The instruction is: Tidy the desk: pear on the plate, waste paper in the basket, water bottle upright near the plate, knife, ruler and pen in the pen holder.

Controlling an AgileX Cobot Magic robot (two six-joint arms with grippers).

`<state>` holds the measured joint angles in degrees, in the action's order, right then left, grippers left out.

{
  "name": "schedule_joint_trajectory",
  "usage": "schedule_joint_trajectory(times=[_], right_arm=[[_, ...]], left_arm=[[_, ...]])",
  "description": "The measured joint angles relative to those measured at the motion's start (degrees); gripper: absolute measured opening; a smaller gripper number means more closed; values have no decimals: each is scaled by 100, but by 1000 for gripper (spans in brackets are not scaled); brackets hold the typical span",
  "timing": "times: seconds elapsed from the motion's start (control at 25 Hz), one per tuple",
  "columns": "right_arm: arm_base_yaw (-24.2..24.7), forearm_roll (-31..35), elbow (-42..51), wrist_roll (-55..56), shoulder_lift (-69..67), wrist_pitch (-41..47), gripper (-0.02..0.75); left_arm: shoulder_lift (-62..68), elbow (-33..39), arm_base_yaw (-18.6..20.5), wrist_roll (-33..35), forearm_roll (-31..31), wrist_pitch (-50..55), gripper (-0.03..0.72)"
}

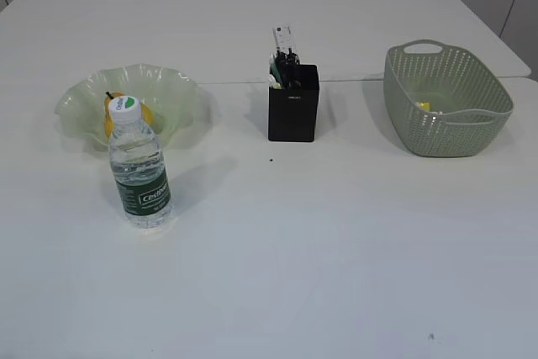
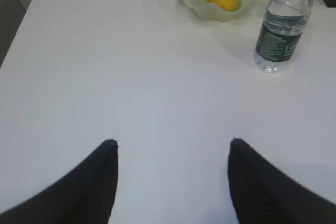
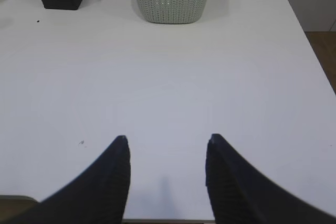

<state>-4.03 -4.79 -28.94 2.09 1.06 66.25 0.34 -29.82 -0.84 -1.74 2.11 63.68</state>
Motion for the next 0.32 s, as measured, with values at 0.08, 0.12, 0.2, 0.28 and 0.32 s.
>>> schedule_joint_trajectory(times=[0.08,0.12,0.2,0.28,0.32], right_arm=[[0,0,0,0,0,0,356],[0,0,0,-9,0,-9,356],[0,0,0,-9,0,-9,356],[0,0,0,-9,0,-9,356],[0,0,0,-9,0,-9,356]], left_arm=[[0,0,146,0,12,0,465],[0,0,208,0,12,0,465],[0,0,258,0,12,0,465],[0,0,268,0,12,0,465],[0,0,268,0,12,0,465]])
